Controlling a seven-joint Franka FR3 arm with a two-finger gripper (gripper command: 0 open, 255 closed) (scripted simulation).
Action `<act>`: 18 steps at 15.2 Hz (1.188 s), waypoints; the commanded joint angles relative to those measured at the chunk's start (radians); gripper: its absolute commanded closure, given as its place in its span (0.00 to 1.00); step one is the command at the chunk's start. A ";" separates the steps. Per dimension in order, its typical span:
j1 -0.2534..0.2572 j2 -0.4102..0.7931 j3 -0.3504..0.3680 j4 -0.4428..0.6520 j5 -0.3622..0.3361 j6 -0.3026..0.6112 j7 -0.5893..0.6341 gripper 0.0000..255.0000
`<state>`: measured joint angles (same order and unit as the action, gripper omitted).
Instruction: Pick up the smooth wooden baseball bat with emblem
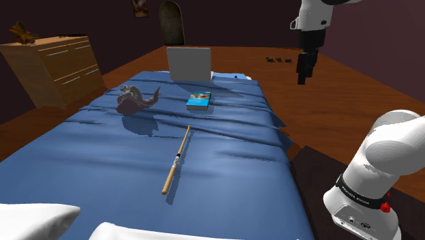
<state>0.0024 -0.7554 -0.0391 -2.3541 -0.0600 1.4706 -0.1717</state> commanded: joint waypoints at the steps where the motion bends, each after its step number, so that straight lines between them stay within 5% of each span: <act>1: 0.000 0.000 0.000 0.000 0.000 0.000 0.000 0.00; 9: 0.016 0.054 0.175 -0.104 0.140 0.178 0.307 0.00; 18: 0.016 0.265 0.373 -0.095 0.238 0.416 0.641 0.00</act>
<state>0.0210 -0.5200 0.3127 -2.4578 0.1720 1.8603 0.4287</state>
